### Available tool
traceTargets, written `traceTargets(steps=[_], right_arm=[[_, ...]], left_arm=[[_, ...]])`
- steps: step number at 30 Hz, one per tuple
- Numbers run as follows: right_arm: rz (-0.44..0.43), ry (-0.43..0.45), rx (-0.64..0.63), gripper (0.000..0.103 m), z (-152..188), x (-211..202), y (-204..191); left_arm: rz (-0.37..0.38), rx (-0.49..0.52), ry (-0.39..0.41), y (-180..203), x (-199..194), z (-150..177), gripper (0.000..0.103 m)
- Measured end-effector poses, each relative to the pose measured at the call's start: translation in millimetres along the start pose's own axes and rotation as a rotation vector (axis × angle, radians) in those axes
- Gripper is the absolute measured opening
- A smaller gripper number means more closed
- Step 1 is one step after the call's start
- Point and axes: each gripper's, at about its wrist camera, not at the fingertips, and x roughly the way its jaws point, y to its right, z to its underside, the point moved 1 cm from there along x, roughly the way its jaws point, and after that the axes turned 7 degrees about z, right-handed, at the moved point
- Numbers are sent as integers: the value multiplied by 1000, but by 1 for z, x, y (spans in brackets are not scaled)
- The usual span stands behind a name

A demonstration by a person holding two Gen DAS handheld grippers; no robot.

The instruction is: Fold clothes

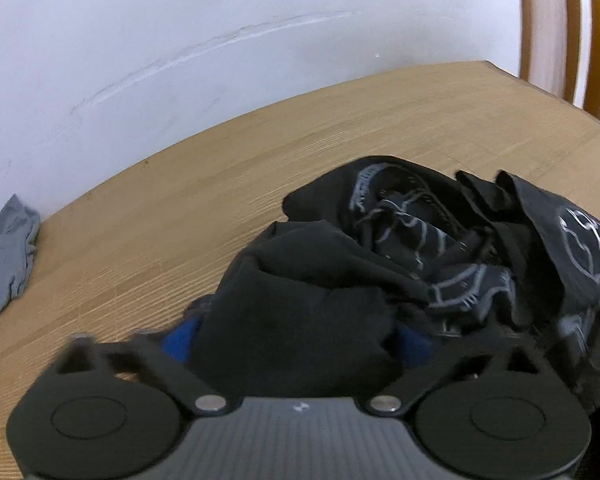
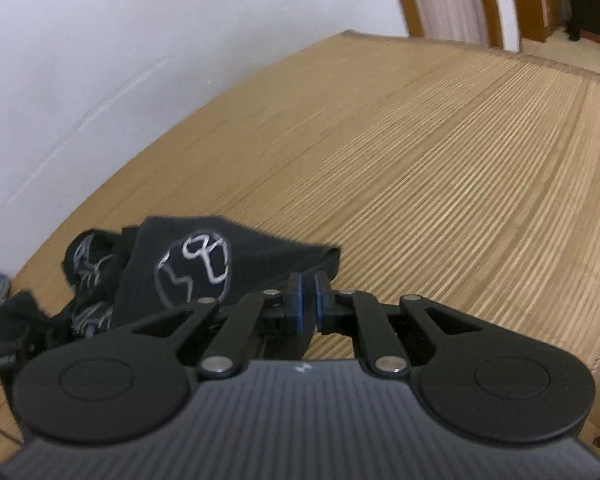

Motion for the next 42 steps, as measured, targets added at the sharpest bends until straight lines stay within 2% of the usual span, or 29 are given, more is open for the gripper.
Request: traceTargets(steps=[1,3,5,7,10,11,13,15,19,22,24,26,28,31,33,36,37,40,42], right_arm=[[6,11,5,9,-4,-4,4],[21,41,23,9,-15,-25,21],[10,53,28,9,-27,-38,29],[-26,40,-19,9,-42,-39,33],[-105,-2,-130,12,-40,-43,23],[-144,-22,-179,13,-36,-44,17],[-216,-70,-310,19,-23,-43,-2],[-287,-96,-484,31,-9,-46,-22],[-427,-91,-770,42,15,-59,-58],[-581,-107,-856,43,35,-79,-83],[-690,-104,-951,42,53,-89,-104],[-731,-79,-1051,42,74,-99,-124],[-730,-65,-1106,42,92,-104,-141],[-760,-57,-1085,42,100,-110,-162],[-805,-86,-1084,42,104,-112,-183],[-765,-133,-1150,42,113,-93,-225],[-690,-120,-1112,42,109,-80,-236],[-425,-83,-908,41,90,-38,-258],[-400,-98,-733,42,74,-34,-246]], left_arm=[[7,-32,-6,-3,0,-2,51],[-23,-109,5,-19,-15,2,41],[-56,-186,17,-36,-32,7,40],[-113,-236,20,-57,-49,18,41],[-144,-262,-25,-80,-70,48,54],[-140,-272,-39,-85,-76,59,61],[-131,-293,-66,-94,-90,80,63],[-104,-316,-72,-94,-104,98,65],[-105,-354,-71,-84,-128,126,70],[-121,-391,-68,-77,-140,139,71],[-133,-372,-54,-76,-145,141,74],[-146,-343,-56,-76,-146,137,76],[-139,-342,-60,-76,-146,134,76],[-118,-347,-37,-76,-152,138,76],[-103,-362,-39,-75,-151,147,76],[-84,-371,-67,-80,-146,163,76],[-84,-365,-82,-81,-144,167,76],[-93,-338,-93,-87,-142,178,76],[-80,-340,-87,-91,-142,183,76]])
